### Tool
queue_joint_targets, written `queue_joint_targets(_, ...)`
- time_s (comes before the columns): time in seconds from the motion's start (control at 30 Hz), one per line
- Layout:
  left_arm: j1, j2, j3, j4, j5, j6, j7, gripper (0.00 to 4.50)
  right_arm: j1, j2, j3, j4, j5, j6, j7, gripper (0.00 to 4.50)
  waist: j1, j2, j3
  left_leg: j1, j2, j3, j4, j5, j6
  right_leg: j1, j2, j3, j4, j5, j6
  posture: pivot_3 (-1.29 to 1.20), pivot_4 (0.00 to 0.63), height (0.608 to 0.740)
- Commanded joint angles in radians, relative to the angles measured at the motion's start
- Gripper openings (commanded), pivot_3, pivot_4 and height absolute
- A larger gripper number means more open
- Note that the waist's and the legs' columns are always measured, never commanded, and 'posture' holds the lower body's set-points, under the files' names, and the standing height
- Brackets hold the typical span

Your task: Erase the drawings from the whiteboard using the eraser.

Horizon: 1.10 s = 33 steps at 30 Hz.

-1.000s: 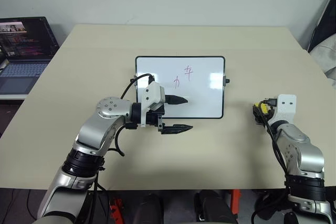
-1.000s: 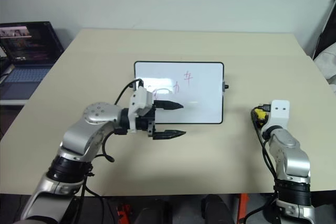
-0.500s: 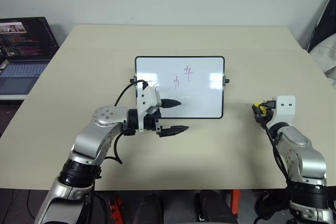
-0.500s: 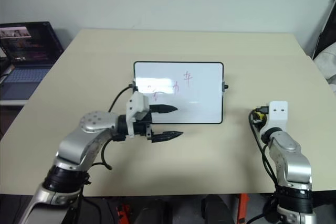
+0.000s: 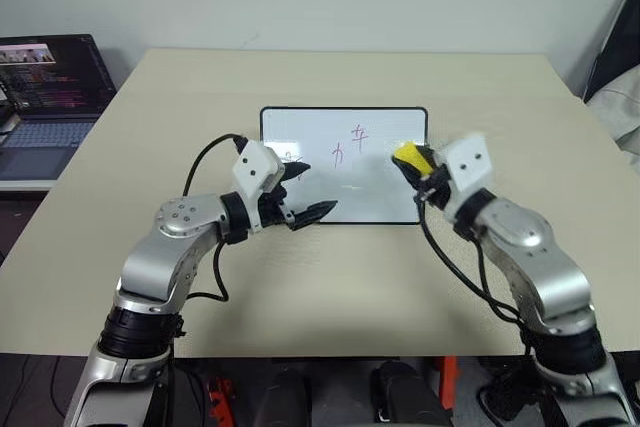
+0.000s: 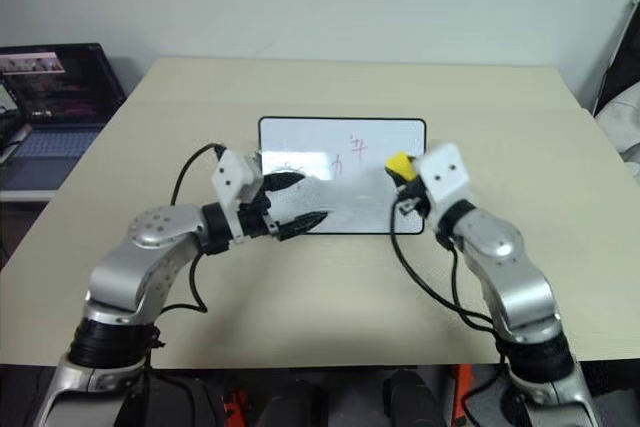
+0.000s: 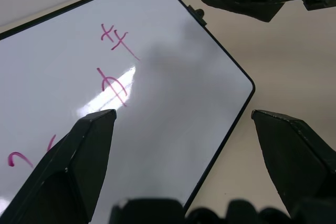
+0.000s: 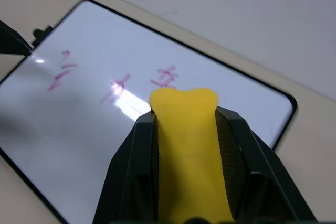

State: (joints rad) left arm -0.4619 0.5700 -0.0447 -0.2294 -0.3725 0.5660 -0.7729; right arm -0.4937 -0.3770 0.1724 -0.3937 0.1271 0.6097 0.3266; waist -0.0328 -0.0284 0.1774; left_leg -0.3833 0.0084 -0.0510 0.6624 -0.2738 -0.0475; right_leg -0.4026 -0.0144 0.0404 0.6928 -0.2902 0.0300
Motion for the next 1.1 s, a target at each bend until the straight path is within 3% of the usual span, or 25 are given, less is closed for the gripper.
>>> queue_joint_targets(0.03, -0.046, 0.007, 0.026, 0.000, 0.002, 0.014, 0.023, 4.50, -0.088, 0.033, 0.024, 0.086, -0.043, -0.064, 0.001, 1.17, 0.000, 0.000, 0.000, 0.000, 0.000, 0.000, 0.000, 0.000, 0.000, 0.000, 0.000, 0.000, 0.000, 0.000, 0.000, 0.00, 0.150, 0.740)
queue_joint_targets(0.3, -0.065, 0.011, 0.024, 0.011, -0.004, 0.061, 0.036, 4.50, -0.295, 0.098, 0.091, 0.467, -0.185, -0.249, -0.018, 1.15, -0.001, 0.000, 0.000, -0.001, 0.000, 0.001, 0.000, 0.000, 0.000, -0.002, -0.001, 0.000, 0.000, 0.000, 0.000, 0.00, 0.150, 0.740)
queue_joint_targets(0.53, -0.045, 0.021, 0.022, 0.014, 0.007, 0.048, 0.031, 4.50, -0.380, 0.151, 0.089, 0.708, -0.231, -0.357, -0.005, 1.15, -0.003, 0.000, 0.000, -0.001, 0.000, 0.001, 0.000, 0.000, 0.000, -0.002, -0.004, 0.001, 0.001, 0.000, 0.000, 0.00, 0.150, 0.740)
queue_joint_targets(0.77, -0.030, 0.026, 0.021, 0.009, 0.008, 0.034, 0.026, 4.50, -0.358, 0.137, 0.113, 0.728, -0.272, -0.322, 0.064, 1.14, -0.003, 0.000, 0.000, 0.000, 0.000, 0.001, 0.000, 0.000, 0.000, -0.002, -0.004, 0.001, 0.003, 0.000, 0.000, 0.00, 0.150, 0.740)
queue_joint_targets(0.97, -0.026, 0.019, 0.013, 0.009, 0.011, 0.025, 0.018, 4.50, -0.418, 0.153, 0.078, 0.800, -0.324, -0.386, -0.042, 1.14, -0.003, 0.000, 0.000, 0.001, 0.000, 0.001, 0.001, 0.000, 0.000, -0.002, -0.004, 0.001, 0.005, 0.001, -0.001, 0.00, 0.150, 0.740)
queue_joint_targets(1.1, -0.021, 0.016, 0.011, 0.009, 0.012, 0.019, 0.016, 4.50, -0.376, 0.139, 0.118, 0.773, -0.324, -0.332, 0.054, 1.14, -0.003, 0.000, 0.000, 0.001, 0.000, 0.001, 0.001, 0.000, 0.000, -0.002, -0.004, 0.001, 0.004, 0.001, -0.001, 0.00, 0.150, 0.740)
